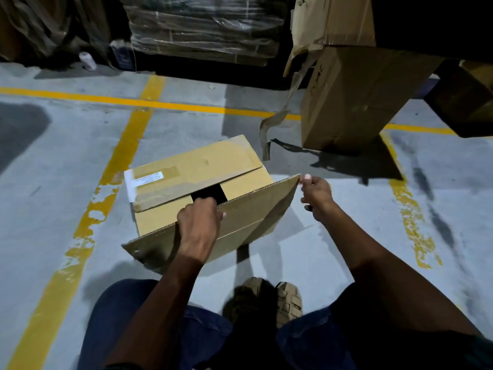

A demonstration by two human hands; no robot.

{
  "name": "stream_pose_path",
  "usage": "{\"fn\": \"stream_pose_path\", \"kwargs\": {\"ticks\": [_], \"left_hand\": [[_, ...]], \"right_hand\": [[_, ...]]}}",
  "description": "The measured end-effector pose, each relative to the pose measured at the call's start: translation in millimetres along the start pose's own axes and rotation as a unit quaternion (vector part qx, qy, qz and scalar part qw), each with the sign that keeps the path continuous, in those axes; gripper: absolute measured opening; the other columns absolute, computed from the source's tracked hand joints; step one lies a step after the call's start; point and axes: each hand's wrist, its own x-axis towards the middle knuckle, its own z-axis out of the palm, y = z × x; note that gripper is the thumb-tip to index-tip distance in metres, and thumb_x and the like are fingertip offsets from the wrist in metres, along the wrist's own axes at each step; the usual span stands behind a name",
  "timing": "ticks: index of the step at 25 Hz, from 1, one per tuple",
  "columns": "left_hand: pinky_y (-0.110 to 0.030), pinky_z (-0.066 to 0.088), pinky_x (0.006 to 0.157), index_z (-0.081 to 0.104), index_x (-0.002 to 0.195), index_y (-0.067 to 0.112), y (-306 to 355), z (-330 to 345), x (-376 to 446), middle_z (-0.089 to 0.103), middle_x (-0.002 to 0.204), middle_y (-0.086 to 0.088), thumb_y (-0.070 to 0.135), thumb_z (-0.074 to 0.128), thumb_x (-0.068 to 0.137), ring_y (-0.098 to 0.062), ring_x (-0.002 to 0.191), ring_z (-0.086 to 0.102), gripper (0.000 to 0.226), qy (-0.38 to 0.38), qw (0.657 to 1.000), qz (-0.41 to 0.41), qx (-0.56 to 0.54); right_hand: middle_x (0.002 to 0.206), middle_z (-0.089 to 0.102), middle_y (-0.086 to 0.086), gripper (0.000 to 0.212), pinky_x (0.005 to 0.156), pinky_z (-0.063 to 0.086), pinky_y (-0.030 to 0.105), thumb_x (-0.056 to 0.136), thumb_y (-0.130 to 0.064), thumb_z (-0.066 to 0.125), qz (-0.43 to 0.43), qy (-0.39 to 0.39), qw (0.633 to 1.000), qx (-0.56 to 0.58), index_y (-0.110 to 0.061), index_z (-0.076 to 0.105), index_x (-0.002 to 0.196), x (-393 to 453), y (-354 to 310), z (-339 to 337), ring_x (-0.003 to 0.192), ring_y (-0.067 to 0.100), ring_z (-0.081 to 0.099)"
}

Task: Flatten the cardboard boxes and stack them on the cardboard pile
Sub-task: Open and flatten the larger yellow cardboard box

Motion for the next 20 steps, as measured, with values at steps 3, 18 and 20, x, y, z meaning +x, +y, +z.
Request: {"fn": "stream_pose_path", "kwargs": {"ticks": [3, 18, 20], "left_hand": [[-0.031, 0.034, 0.064, 0.061, 0.077, 0.015, 0.6, -4.2, -4.1, 0.059, 0.073, -0.008, 0.042, 0.065, 0.092, -0.032, 0.08, 0.066, 0.031, 0.019, 0.999, 0.04, 0.004], [-0.031, 0.043, 0.06, 0.068, 0.088, 0.026, 15.2, 36.7, -31.6, 0.065, 0.078, 0.0, 0.074, 0.025, 0.093, -0.024, 0.078, 0.061, 0.065, -0.205, 0.93, 0.285, -0.112], [-0.035, 0.052, 0.075, 0.065, 0.12, 0.029, 20.9, 47.6, -32.3, 0.071, 0.108, -0.003, 0.083, 0.03, 0.086, -0.024, 0.1, 0.064, 0.072, -0.24, 0.918, 0.302, -0.093]], "right_hand": [[0.131, 0.058, 0.015, 0.072, 0.066, 0.048, 0.032, 0.096, -0.07, 0.032, 0.114, -0.16, 0.98, 0.027, -0.016, 0.042, 0.142, -38.7, -14.0, 6.6, 0.103, 0.033, 0.062], [0.107, 0.069, 0.025, 0.007, 0.062, 0.058, 0.041, 0.096, -0.009, 0.055, 0.024, 0.016, 0.996, 0.079, -0.003, 0.058, 0.097, 13.4, -4.2, -16.0, 0.076, 0.031, 0.068], [0.111, 0.067, 0.021, 0.011, 0.073, 0.058, 0.039, 0.097, -0.015, 0.059, 0.043, 0.046, 0.993, 0.102, -0.009, 0.054, 0.089, 17.2, 0.8, -23.2, 0.084, 0.028, 0.066]]}}
